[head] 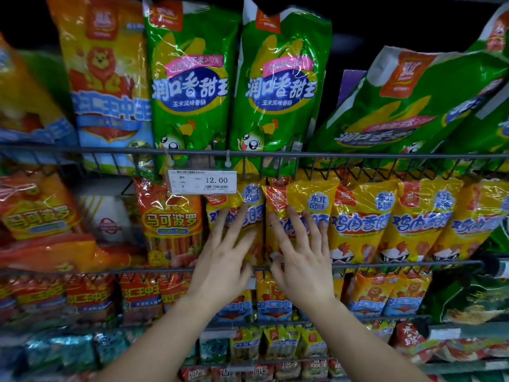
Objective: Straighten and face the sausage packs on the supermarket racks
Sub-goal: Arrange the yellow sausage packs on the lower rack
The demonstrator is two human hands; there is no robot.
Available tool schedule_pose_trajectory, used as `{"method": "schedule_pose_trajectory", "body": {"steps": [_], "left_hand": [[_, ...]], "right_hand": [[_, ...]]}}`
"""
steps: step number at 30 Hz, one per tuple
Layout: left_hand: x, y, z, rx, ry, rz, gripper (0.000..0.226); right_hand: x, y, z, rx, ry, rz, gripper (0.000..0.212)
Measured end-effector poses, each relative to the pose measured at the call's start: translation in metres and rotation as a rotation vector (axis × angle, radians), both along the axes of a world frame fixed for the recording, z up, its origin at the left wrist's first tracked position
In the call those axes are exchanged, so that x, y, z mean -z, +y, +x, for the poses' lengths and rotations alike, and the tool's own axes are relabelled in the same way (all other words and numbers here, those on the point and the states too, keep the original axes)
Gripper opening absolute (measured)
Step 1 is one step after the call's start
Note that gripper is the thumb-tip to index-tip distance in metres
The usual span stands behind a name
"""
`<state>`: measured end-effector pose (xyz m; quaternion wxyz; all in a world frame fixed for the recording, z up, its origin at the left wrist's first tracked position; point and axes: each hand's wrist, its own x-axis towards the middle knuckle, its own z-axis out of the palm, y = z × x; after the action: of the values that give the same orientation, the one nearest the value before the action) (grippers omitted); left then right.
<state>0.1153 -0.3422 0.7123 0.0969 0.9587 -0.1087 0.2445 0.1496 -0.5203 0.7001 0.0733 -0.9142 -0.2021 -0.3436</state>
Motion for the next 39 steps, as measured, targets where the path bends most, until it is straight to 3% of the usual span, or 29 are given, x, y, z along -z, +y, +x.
{"method": "schedule_pose_trajectory", "body": {"steps": [7,15,24,30,33,39], "left_hand": [[0.021,0.022,-0.036,-0.048,0.045,-0.092,0.046],[0.036,0.051,-0.079,-0.212,0.095,-0.109,0.046],[0.032,0.100,-0.093,-0.299,0.035,-0.191,0.042],[0.044,0.165,-0.116,-0.471,-0.027,-0.190,0.041],[0.041,0.200,-0.121,-0.447,-0.120,-0.168,0.049],[0.028,0.219,-0.103,-0.296,-0.093,-0.185,0.055]], "right_hand": [[0.012,0.011,-0.002,-0.040,-0.017,0.065,0.083],[0.023,0.026,-0.008,-0.131,-0.013,-0.020,0.078],[0.006,0.041,-0.019,-0.081,0.032,0.114,0.064],[-0.002,0.078,-0.028,0.019,0.021,0.197,0.056],[-0.005,0.095,-0.029,0.108,0.032,0.255,0.057],[-0.001,0.139,-0.044,0.208,-0.041,0.322,0.047]]}}
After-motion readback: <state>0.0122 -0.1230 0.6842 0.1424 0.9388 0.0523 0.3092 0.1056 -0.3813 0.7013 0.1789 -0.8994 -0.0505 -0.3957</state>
